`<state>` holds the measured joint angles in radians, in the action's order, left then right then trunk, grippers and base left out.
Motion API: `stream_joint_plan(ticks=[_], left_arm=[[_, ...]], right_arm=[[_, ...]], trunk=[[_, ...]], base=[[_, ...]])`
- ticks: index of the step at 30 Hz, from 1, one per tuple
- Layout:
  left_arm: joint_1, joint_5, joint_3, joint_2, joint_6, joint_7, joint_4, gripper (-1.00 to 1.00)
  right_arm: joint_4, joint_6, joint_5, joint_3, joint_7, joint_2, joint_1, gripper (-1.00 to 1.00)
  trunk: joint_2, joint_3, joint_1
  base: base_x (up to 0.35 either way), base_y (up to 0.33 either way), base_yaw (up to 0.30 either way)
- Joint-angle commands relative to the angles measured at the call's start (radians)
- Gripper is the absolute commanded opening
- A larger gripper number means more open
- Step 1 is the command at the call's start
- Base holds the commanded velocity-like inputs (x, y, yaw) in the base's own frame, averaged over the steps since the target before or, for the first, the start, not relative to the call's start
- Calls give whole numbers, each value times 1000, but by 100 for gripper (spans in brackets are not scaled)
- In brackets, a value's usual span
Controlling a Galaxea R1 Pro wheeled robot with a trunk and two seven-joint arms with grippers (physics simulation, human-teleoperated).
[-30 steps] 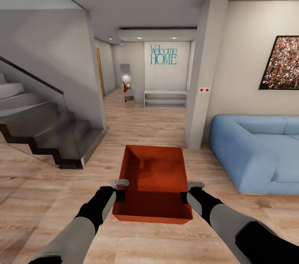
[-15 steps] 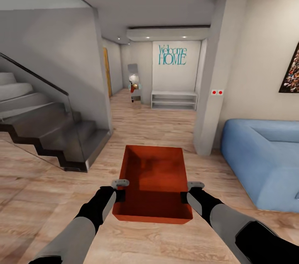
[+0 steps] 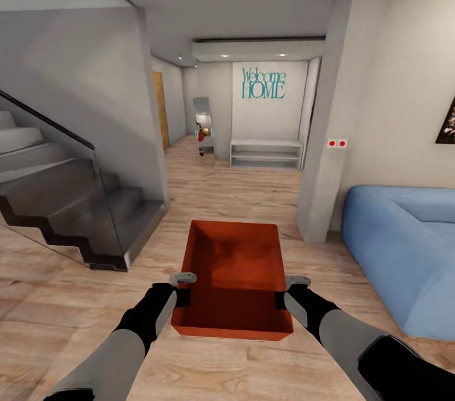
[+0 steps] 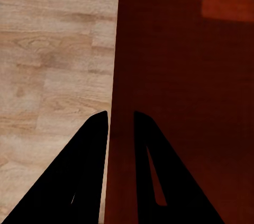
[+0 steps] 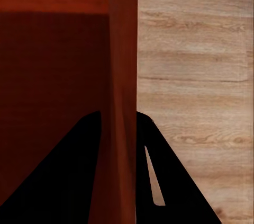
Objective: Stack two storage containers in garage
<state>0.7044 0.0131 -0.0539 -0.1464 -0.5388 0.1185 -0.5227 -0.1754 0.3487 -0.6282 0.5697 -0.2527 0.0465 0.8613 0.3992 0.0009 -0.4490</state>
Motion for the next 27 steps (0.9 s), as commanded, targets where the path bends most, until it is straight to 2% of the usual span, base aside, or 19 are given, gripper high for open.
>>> stream_joint_plan(ticks=[1, 27], left_arm=[[1, 16, -11, 2, -6, 6, -3, -100], [1, 16, -11, 2, -7, 6, 1, -100]], right_arm=[[-3, 1, -47, 63, -4, -1, -1, -100], [-3, 1, -47, 64, -4, 0, -1, -100]], trunk=[[1, 0, -1], [1, 0, -1]], base=[[322, 0, 0], [322, 0, 0]])
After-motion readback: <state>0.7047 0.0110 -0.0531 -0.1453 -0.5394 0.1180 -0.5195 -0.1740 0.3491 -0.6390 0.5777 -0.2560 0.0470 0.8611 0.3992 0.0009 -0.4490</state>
